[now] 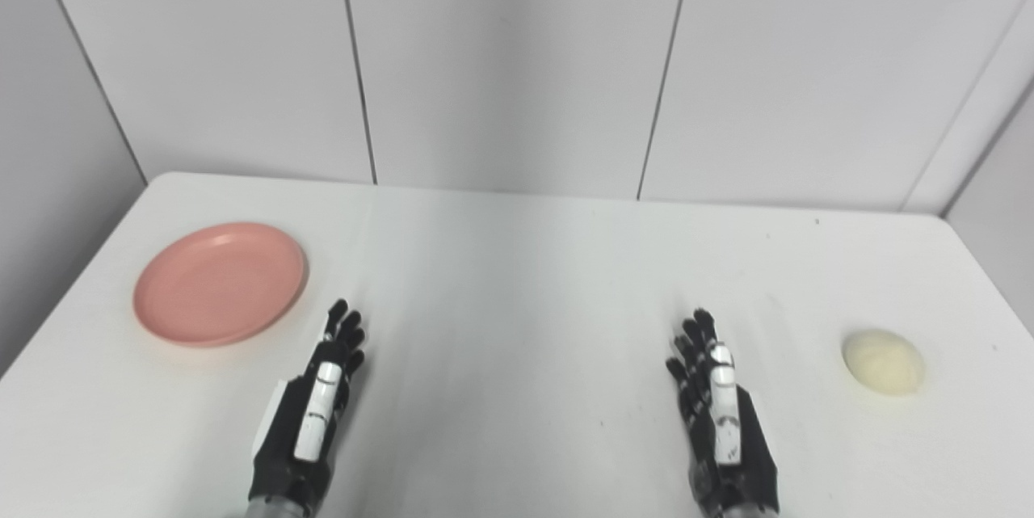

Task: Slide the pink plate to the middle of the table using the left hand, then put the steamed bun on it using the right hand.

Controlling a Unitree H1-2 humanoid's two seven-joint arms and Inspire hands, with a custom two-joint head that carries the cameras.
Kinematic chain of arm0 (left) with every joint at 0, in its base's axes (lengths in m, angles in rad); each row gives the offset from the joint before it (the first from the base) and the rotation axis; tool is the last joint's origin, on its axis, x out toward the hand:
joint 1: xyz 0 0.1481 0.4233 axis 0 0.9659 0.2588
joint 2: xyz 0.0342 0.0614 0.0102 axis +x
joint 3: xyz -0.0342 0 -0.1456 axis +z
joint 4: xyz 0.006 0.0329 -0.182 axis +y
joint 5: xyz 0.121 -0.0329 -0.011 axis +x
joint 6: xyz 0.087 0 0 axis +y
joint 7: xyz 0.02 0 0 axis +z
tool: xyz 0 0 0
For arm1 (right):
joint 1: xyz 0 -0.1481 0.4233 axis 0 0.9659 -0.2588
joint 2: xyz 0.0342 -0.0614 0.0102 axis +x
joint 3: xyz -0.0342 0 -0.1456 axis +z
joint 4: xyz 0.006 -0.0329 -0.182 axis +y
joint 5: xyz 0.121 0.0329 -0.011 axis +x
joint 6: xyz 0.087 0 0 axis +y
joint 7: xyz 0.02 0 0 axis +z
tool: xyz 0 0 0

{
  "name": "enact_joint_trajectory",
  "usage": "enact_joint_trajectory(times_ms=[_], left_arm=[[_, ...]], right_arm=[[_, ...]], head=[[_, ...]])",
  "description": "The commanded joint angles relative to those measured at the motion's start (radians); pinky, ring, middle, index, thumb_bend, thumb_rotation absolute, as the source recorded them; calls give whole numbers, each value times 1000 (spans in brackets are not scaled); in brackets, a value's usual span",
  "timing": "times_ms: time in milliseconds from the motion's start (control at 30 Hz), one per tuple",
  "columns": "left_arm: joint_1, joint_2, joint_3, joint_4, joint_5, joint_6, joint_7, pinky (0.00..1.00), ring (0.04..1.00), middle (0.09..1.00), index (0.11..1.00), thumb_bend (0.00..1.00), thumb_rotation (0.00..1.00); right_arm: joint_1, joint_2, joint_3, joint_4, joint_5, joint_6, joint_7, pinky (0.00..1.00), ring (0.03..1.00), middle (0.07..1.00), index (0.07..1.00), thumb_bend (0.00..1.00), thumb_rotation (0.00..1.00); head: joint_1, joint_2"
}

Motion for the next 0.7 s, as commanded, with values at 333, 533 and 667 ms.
enact_joint_trajectory(times_ms=[333, 533, 667], left_arm=[[-32, 11, 6, 25, 0, -87, -7, 1000, 1000, 1000, 1000, 624, 965], [-35, 8, 12, 32, -24, -97, -12, 1000, 1000, 1000, 1000, 613, 943], [-56, -10, 27, 13, -65, -107, -6, 1000, 1000, 1000, 1000, 647, 907]], right_arm=[[-6, 9, 4, 44, 2, -61, 10, 1000, 999, 1000, 1000, 744, 1000], [-6, 13, 6, 50, 3, -60, 10, 1000, 1000, 1000, 1000, 764, 1000], [-3, 13, 11, 52, 2, -61, 14, 1000, 1000, 1000, 1000, 725, 1000]], head=[[-22, -22], [-29, -34], [-32, -40]])
